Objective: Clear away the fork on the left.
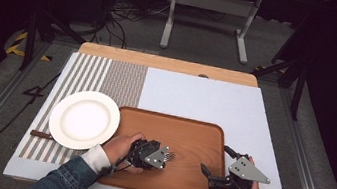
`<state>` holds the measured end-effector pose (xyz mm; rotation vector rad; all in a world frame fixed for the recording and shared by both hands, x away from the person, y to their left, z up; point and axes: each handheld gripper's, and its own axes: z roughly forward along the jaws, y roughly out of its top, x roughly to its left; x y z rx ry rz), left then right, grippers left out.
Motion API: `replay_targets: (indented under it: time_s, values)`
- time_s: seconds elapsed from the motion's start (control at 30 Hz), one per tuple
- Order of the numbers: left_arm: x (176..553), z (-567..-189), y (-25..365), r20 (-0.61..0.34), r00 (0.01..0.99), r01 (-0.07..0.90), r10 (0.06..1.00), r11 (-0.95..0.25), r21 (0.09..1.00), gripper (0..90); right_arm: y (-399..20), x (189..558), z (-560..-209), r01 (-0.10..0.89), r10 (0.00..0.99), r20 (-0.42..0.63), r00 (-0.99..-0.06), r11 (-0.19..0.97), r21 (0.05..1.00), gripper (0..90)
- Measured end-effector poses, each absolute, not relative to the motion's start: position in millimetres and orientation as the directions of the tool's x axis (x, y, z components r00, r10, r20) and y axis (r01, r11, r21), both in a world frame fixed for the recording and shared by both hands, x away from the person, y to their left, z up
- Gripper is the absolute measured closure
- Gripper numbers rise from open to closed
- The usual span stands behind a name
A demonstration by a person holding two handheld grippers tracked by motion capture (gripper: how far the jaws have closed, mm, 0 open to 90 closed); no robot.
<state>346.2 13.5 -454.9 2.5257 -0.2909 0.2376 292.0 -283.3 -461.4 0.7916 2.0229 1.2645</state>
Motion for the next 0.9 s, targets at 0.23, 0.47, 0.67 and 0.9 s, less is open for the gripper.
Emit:
replay_targets:
  time_s: [0.23, 0.47, 0.67, 0.9]
  values:
    - [356, -457, 4, 0.219, 0.966, -0.233, -0.134, -0.817, 0.528, 90.0, -284, 292, -461, 0.166, 0.756, -0.184, -0.628, 0.361, 0.918, 5.3]
    - [367, -455, 8, 0.242, 0.966, -0.205, -0.090, -0.839, 0.504, 90.0, -284, 292, -461, 0.166, 0.755, -0.183, -0.630, 0.360, 0.918, 5.3]
    - [379, -452, 17, 0.279, 0.959, -0.175, -0.049, -0.877, 0.447, 90.0, -284, 292, -462, 0.172, 0.753, -0.190, -0.629, 0.373, 0.912, 5.3]
    - [385, -448, 31, 0.299, 0.954, -0.143, -0.024, -0.913, 0.382, 90.0, -284, 292, -462, 0.168, 0.753, -0.191, -0.630, 0.372, 0.913, 5.3]
